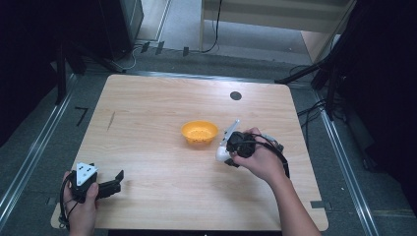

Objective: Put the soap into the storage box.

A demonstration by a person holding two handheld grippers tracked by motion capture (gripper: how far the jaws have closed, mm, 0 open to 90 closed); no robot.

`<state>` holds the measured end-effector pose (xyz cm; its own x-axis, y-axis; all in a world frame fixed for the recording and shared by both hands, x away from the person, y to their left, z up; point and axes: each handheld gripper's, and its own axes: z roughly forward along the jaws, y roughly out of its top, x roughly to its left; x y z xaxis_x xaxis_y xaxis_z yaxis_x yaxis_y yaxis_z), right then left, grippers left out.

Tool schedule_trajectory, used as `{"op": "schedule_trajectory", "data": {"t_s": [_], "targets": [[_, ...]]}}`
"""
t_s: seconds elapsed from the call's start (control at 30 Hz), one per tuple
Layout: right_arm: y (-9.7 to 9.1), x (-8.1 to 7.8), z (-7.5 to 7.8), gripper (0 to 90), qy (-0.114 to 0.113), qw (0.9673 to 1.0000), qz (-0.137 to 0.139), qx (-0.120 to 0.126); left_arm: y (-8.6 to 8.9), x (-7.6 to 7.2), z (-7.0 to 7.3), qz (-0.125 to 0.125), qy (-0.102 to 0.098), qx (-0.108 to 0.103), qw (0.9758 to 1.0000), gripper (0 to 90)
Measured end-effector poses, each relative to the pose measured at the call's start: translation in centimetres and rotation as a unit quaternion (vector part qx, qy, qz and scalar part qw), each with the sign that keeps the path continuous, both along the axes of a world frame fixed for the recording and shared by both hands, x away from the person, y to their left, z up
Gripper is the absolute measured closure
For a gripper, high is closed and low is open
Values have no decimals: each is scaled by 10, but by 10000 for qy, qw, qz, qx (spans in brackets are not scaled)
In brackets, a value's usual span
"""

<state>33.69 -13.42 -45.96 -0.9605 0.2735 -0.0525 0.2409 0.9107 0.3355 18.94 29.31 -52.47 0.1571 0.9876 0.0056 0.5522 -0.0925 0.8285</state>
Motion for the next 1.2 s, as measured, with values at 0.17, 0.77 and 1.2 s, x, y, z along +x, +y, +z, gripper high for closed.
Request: {"op": "schedule_trajectory", "data": {"t_s": [0.17, 0.77, 1.2], "targets": [[2, 4, 3, 505, 15, 10000, 75, 18, 0, 0, 0, -7, 9, 2, 10000, 0], [11, 17, 13, 505, -3, 9996, 232, 135, 0, 0, 0, -11, 9, -1, 10000, 0], [23, 31, 22, 505, 18, 9991, 396, 169, 1, 0, 0, -29, -2, -30, 10000, 0]]}}
